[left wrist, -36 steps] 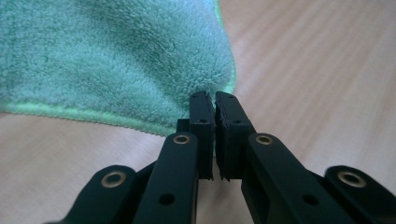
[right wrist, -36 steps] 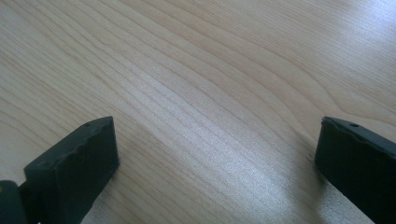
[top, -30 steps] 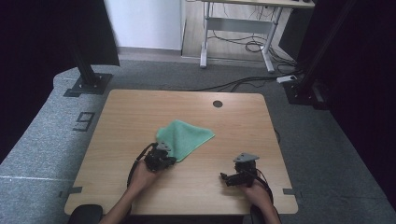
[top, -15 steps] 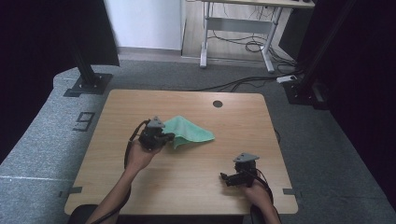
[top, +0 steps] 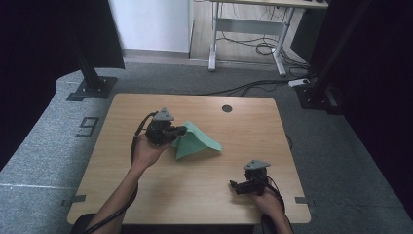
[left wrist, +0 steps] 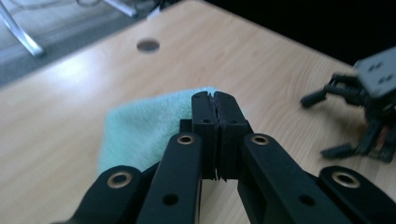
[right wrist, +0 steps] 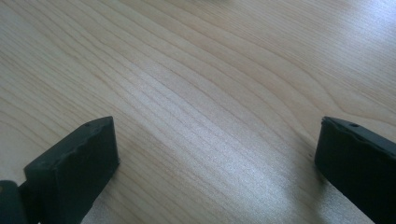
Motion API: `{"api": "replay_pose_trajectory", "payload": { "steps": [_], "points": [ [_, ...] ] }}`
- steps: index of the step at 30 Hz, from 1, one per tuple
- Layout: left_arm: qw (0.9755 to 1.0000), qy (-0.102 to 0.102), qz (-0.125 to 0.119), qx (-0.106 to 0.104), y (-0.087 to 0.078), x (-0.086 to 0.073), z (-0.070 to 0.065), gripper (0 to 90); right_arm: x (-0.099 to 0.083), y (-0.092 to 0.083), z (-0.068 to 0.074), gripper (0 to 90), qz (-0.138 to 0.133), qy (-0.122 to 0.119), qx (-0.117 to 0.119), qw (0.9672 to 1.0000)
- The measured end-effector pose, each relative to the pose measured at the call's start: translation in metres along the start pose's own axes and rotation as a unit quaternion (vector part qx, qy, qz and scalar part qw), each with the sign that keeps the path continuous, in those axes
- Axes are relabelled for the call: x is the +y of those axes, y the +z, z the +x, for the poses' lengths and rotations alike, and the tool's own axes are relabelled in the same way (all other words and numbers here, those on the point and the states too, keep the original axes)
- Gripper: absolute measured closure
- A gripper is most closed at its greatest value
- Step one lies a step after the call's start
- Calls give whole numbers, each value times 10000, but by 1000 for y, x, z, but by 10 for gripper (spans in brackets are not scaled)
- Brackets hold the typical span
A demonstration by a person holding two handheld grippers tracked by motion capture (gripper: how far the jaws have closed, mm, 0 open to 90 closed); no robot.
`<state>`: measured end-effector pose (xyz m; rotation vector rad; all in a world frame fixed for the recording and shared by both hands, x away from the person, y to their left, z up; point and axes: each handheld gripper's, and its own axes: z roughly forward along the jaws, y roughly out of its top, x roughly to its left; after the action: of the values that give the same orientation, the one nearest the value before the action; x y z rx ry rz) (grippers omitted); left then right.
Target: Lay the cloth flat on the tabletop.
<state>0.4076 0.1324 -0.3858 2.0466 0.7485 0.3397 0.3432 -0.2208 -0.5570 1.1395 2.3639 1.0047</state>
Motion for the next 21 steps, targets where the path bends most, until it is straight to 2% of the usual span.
{"api": "replay_pose_trajectory", "payload": {
  "steps": [4,6,7,9,13,21],
  "points": [
    [9996,98,-201,154,-14,22,0,883,0,0,0,0,2,-2,7,10000],
    [9993,129,-207,298,-18,30,4,882,0,0,0,0,1,0,3,10000],
    [9990,110,-166,410,-18,33,8,882,0,0,0,0,1,0,3,10000],
    [9988,-17,-125,466,-16,33,17,881,0,0,0,0,1,0,4,10000],
    [9976,-233,110,649,-2,25,37,879,0,0,0,0,-6,2,-3,10000],
    [9927,-475,626,918,34,-11,65,867,0,0,0,0,-1,0,2,10000]
  ]
}}
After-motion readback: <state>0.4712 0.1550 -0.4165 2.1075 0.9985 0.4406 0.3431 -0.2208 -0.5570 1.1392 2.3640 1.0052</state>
